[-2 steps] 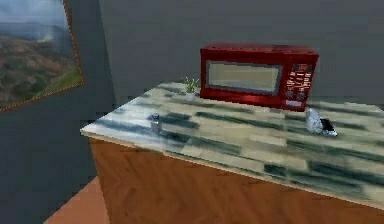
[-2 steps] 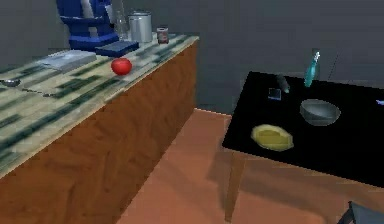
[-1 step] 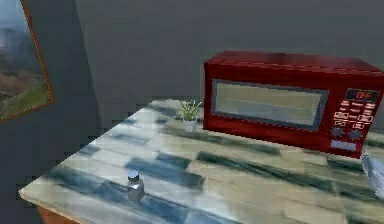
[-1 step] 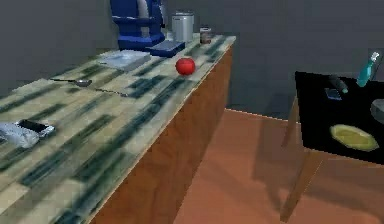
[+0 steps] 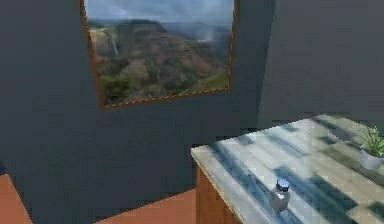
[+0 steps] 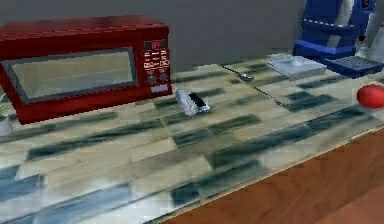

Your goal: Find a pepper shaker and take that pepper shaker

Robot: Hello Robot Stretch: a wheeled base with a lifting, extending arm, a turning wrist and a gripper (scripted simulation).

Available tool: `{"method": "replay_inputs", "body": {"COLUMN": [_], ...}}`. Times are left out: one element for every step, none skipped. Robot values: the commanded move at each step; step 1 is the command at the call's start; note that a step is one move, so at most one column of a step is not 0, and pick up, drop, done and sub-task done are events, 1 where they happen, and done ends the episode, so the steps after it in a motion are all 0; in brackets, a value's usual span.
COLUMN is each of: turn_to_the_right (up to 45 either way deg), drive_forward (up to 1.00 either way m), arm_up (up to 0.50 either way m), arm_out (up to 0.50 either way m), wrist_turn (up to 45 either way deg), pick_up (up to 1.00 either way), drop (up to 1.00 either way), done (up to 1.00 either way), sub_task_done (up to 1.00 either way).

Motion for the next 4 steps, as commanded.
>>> {"method": "replay_inputs", "body": {"turn_to_the_right": [-45.0, -15.0, 0.0, 0.0], "drive_forward": [0.0, 0.0, 0.0, 0.0], "arm_up": [0.0, 0.0, 0.5, 0.38], "arm_out": [0.0, 0.0, 0.0, 0.0], "wrist_turn": [0.0, 0.0, 0.0, 0.0], "pick_up": [0.0, 0.0, 0.0, 0.0], "drop": [0.0, 0.0, 0.0, 0.0], "done": [0.0, 0.0, 0.0, 0.0], "sub_task_done": [0.0, 0.0, 0.0, 0.0]}}
